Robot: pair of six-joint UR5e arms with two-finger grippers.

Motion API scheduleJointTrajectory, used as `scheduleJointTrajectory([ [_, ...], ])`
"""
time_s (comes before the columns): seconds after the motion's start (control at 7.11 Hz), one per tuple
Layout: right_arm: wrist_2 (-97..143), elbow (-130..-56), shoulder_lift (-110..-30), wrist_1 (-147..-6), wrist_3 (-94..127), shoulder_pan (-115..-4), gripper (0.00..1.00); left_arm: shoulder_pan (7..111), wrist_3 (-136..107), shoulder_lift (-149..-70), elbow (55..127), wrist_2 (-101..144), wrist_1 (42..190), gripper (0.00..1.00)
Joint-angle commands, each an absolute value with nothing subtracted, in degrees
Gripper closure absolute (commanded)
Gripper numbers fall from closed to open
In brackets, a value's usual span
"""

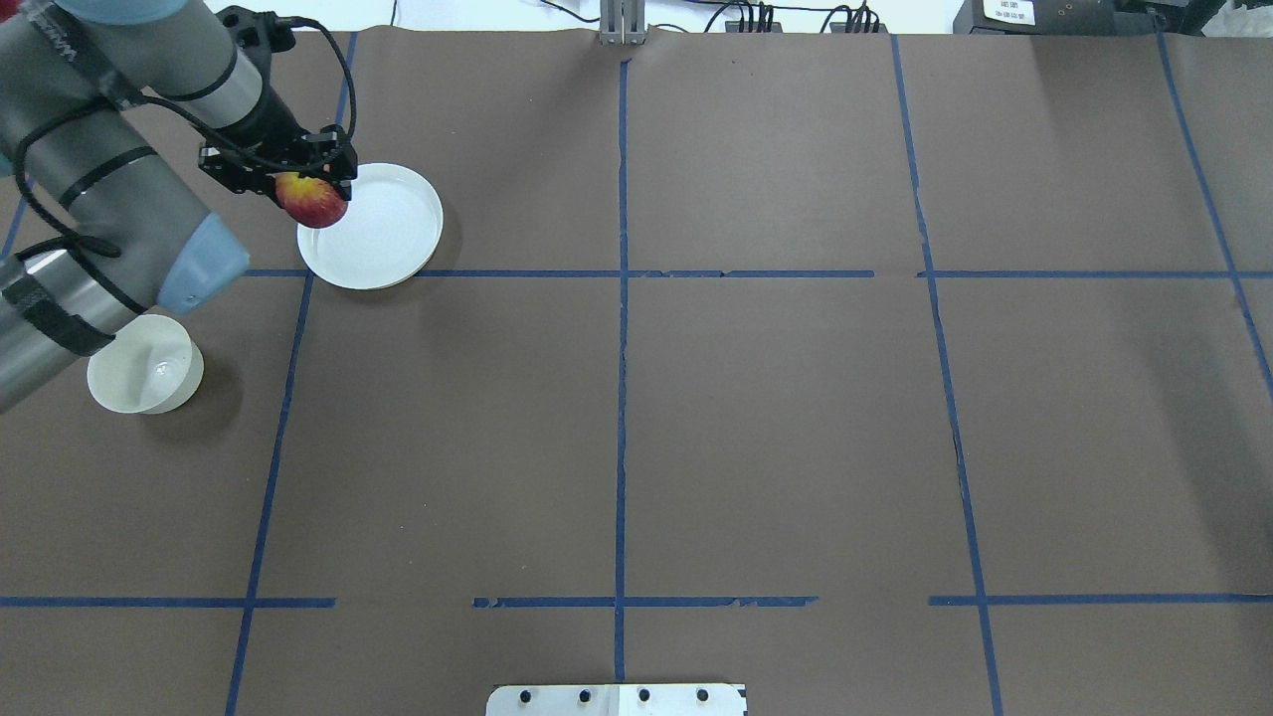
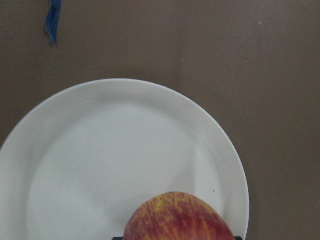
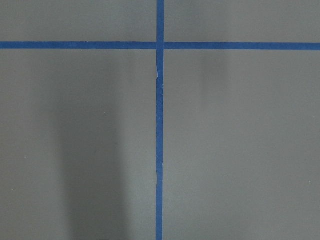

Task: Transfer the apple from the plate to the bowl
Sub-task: 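Lift the apple with the left gripper and carry it over the white bowl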

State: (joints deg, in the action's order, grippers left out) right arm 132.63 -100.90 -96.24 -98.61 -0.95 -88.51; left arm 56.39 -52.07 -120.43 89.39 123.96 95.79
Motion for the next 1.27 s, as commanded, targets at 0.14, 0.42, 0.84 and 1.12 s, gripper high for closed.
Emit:
scheduleJointTrajectory([
  [0.14, 132.63, -100.81, -96.24, -98.61, -0.97, -88.51, 0.00, 57.66, -47.54, -96.33, 106.76, 122.79, 101.70, 1.00],
  [0.42, 132.63, -100.81, -96.24, -98.61, -0.97, -88.51, 0.00, 55.30, -54.11, -88.87, 104.34, 119.45, 114.47, 1.00],
  [0.84, 132.63, -100.90, -96.24, -98.61, -0.97, -88.51, 0.00, 52.12, -56.34, -88.33, 100.55, 119.44, 118.82, 1.00],
  [1.12, 132.63, -100.90, -96.24, -98.61, -0.97, -88.51, 0.00, 51.94, -55.03, -88.33, 100.63, 119.71, 118.92, 0.00],
])
